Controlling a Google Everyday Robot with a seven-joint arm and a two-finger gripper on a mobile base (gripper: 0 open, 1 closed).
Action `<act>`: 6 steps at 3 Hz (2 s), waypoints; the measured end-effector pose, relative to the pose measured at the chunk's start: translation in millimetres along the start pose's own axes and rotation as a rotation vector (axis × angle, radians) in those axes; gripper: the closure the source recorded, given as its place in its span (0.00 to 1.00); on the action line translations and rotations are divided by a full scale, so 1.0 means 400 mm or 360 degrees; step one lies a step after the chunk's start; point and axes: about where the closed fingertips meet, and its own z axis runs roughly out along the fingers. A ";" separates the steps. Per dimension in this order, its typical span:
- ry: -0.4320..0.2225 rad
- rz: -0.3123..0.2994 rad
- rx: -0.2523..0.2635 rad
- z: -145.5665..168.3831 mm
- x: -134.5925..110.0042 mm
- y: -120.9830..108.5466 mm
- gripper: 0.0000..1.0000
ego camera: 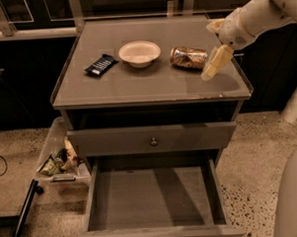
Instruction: Place orange can into middle drawer
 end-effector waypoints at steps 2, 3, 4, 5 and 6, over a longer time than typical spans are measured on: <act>-0.0115 0.0312 -0.0003 0.096 0.037 -0.019 0.00; -0.0188 0.0356 -0.0012 0.120 0.028 -0.036 0.00; -0.0244 0.0409 -0.0043 0.170 0.020 -0.060 0.00; -0.0245 0.0408 -0.0042 0.170 0.020 -0.060 0.00; -0.0245 0.0408 -0.0043 0.170 0.020 -0.060 0.19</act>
Offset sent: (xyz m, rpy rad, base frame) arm 0.0403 0.0056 -0.0434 0.2367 0.1122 -0.1603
